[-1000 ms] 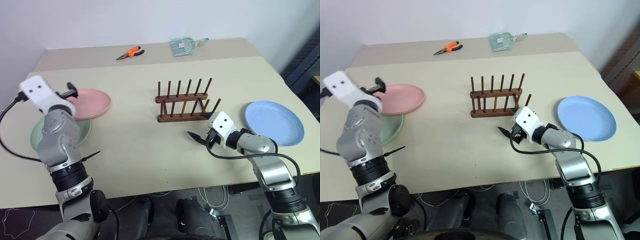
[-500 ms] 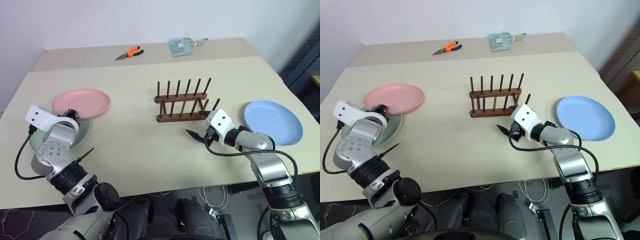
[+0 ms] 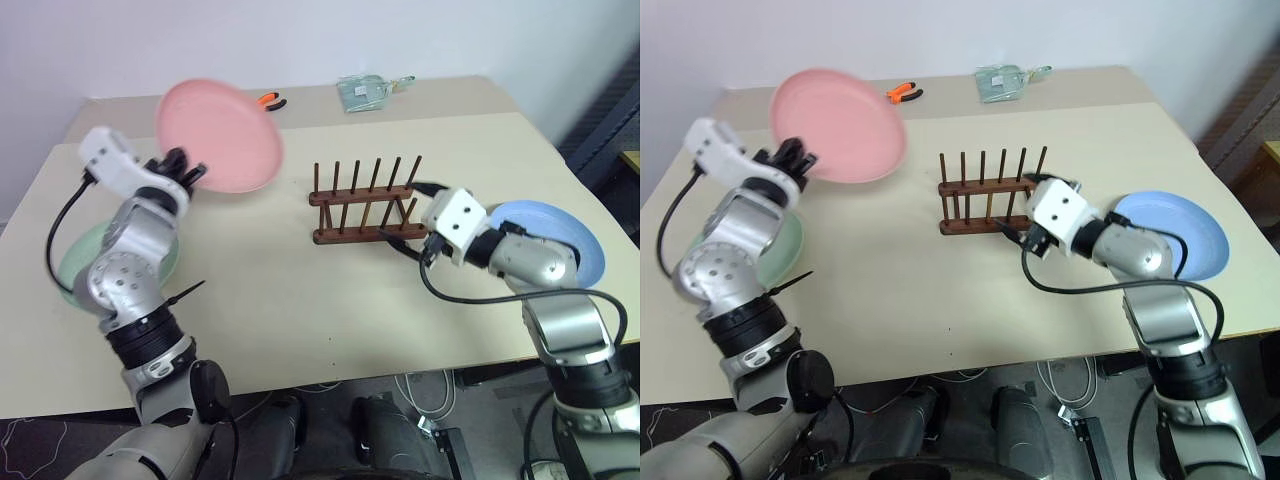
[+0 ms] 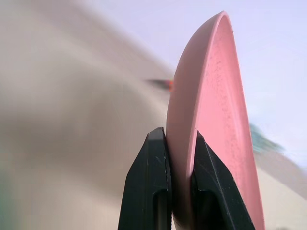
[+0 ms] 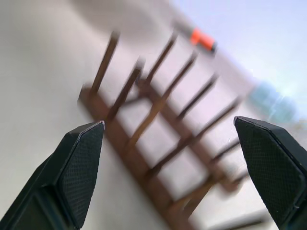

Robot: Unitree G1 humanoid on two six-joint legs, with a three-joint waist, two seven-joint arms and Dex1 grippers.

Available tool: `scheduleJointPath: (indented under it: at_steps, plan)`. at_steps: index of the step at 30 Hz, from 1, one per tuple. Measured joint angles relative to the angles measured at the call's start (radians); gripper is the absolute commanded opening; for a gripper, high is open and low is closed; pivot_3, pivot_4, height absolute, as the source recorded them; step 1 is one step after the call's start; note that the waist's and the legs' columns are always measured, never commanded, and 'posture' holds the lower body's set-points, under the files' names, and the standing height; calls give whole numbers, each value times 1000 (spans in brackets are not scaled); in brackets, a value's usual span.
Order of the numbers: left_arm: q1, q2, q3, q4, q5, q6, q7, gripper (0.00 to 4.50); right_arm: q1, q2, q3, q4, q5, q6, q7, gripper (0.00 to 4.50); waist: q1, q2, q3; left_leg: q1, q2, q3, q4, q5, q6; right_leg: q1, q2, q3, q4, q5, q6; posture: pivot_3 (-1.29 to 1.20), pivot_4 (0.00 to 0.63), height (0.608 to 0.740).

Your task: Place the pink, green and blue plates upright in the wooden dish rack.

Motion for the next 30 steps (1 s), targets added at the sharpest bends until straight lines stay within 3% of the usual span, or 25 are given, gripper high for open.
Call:
scheduleJointPath:
  at_steps: [3,8,12,16,17,19,23,26,30]
  plan:
    - [-47,-45,-140,-22,-15,1,-39,17,-129,23,88,13,-100,-91,-21,4413,0,0,0,0,0,0,0,2,-3,0,0,0,0,0,0,0,150,729]
    - [-72,-126,-203,-29,-66,9,-34,17,-211,24,202,190,-329,-244,-113,4413,0,0,0,0,0,1,0,3,-2,0,0,1,0,0,0,0,150,729]
    - [-70,-138,-223,-32,-97,31,-22,0,-235,23,217,280,-431,-309,-179,3241,-1,0,0,0,0,1,-1,3,-2,-1,0,2,0,0,0,0,150,729]
    - [-41,-126,-228,-36,-112,47,-18,0,-237,23,219,310,-503,-353,-226,1215,0,0,0,0,0,1,-1,4,-2,-1,1,2,0,0,0,0,150,729]
    - [-39,-119,-227,-36,-112,48,-17,385,-237,24,219,309,-516,-361,-236,573,0,0,0,0,0,1,-1,4,-2,-1,1,2,0,0,0,0,150,729]
    - [-39,-119,-225,-39,-129,47,-17,1060,-236,20,224,309,-550,-384,-239,7,0,0,0,0,0,1,0,4,-2,-1,1,2,0,0,0,0,150,729]
    - [-39,-138,-218,-38,-155,17,-22,3123,-234,22,225,304,-581,-402,-270,0,2,0,0,0,0,1,0,4,-2,-1,0,2,0,0,0,0,150,729]
    - [-48,-106,-220,-38,-130,-73,-42,3123,-201,21,193,302,-583,-386,-284,0,1,0,0,0,0,1,0,4,-2,-1,1,2,0,0,0,0,150,729]
    - [-30,68,-235,-18,18,-206,-105,3123,-120,23,84,296,-504,-331,-287,0,-2,0,0,0,0,2,-2,4,-3,-1,1,3,0,0,-1,0,150,729]
